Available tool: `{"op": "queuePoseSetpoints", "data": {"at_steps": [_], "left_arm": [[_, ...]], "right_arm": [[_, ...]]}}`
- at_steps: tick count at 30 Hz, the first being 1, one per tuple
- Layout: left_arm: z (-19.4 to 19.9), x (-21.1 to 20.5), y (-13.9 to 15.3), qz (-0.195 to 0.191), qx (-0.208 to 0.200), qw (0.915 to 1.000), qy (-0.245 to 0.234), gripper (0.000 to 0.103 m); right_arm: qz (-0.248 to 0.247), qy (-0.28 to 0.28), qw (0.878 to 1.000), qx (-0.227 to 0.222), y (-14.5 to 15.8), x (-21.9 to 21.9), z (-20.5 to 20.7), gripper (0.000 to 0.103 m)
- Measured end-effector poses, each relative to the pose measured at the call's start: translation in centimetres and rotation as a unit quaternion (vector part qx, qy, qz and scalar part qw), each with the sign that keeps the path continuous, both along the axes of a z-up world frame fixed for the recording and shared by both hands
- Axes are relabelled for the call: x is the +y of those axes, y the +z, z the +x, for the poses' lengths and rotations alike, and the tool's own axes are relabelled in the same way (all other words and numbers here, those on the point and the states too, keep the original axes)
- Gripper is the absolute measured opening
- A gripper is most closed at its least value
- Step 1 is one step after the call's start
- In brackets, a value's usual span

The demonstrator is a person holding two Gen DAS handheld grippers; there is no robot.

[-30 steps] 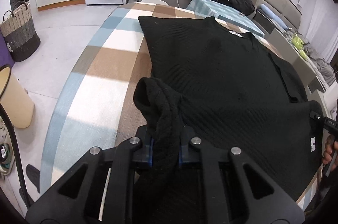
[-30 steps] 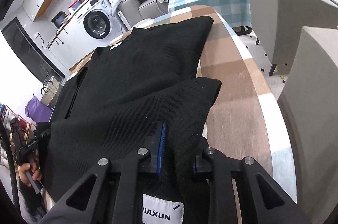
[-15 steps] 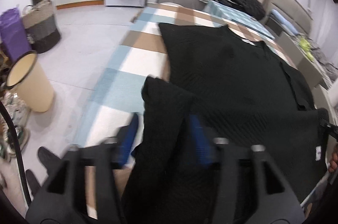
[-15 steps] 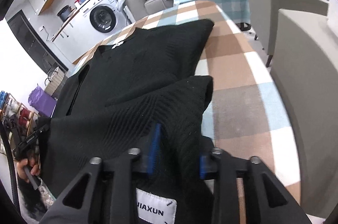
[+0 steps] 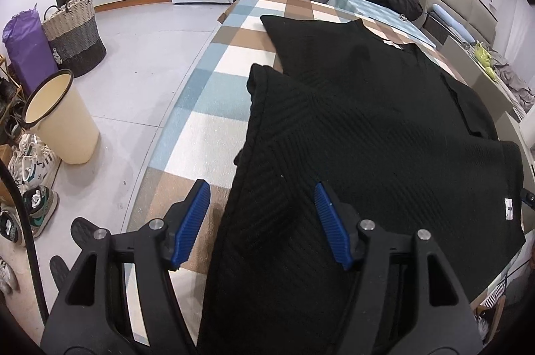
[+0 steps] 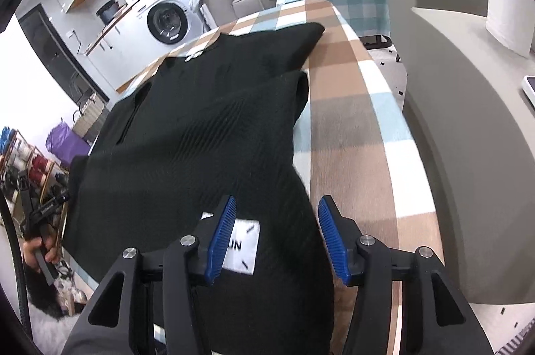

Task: Fold small clothes

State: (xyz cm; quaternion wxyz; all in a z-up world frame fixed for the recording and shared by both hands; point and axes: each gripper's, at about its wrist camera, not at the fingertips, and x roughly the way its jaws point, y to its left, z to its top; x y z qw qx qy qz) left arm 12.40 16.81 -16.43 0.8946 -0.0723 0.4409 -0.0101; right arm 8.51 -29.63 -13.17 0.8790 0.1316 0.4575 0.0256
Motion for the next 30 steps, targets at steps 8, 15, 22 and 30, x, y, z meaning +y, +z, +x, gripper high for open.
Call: {"op": "queuePoseSetpoints", "data": {"at_steps": [8,15,22,30], "left_arm": [[-0.5,0.3,0.1,-0.033,-0.01,0.9994,-0.003,0.006],[-1.2,-0.1,2.2,-0.032,-0.047,0.9984,-0.005,0.004],[-0.7,-0.1,6.2,-0.047,-0.1,0.9938,-0.012,0.004],[5.2,-0.2,9.4,-0.049,-0.143,0.9885,0.007,0.004]], "right_arm": [[-0.014,0.005,1.0,0.001,-0.7,0.4,-1.4,0.044],[-0.059,0.03,0.997,-0.025,0.0,1.5,-1.9,0.003],[-0.019,0.016,0.99,-0.14,5.1,0.6,-2.9,0.002],[-0.013,-0.035,0.981,-0.189,9.0,-0.4,2.7,0.002]]}}
